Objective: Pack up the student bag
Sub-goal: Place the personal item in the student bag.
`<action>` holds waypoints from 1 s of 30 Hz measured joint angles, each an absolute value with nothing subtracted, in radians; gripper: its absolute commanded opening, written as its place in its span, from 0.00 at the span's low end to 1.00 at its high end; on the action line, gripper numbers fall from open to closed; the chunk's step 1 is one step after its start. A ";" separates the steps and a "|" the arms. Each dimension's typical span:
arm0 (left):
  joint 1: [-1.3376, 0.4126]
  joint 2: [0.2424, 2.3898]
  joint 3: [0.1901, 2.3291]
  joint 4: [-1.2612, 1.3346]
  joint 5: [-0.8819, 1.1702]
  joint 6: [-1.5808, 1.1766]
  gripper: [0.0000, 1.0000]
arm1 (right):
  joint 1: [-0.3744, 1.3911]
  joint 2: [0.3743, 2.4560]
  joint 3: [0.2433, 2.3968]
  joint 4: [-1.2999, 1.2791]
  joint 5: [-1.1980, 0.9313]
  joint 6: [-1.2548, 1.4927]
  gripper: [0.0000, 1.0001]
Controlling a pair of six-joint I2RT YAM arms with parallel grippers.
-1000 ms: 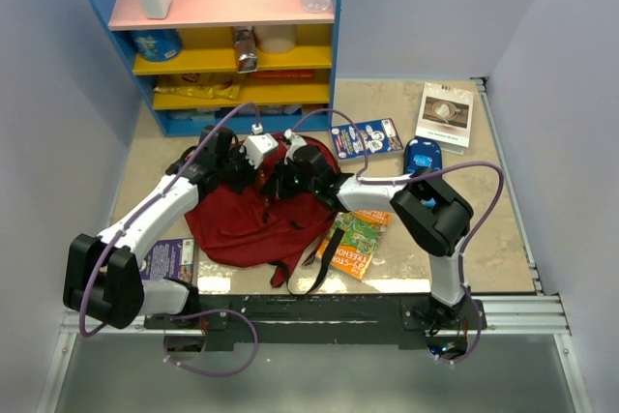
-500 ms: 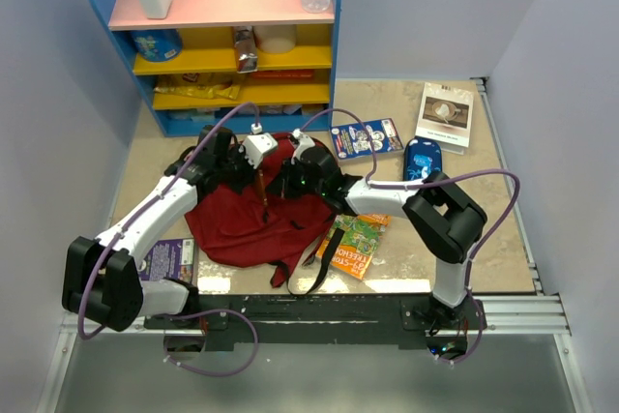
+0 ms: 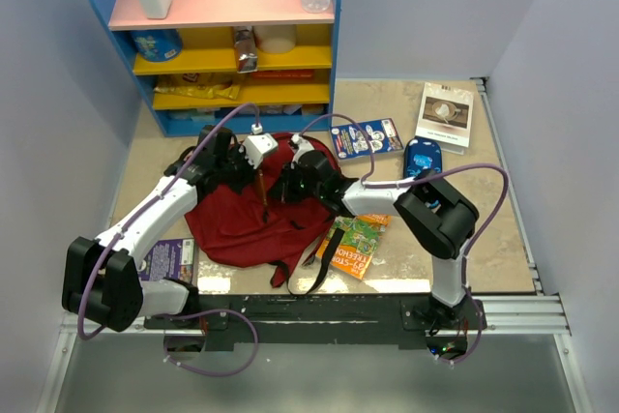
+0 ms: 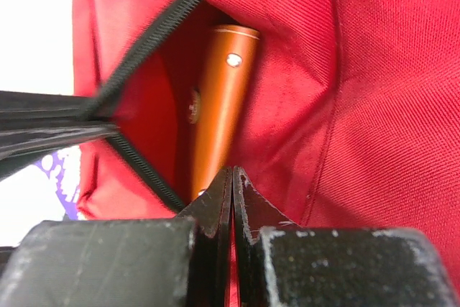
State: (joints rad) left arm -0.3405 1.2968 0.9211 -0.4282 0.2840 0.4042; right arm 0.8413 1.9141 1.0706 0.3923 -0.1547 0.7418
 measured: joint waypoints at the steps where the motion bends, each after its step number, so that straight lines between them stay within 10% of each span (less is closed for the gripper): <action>1: -0.340 1.297 0.921 -0.428 0.284 0.405 0.00 | 0.841 1.924 1.072 0.393 -0.157 0.743 0.00; 30: -0.340 1.297 0.921 -0.428 0.284 0.405 0.00 | 0.892 2.116 1.229 0.416 -0.175 0.796 0.08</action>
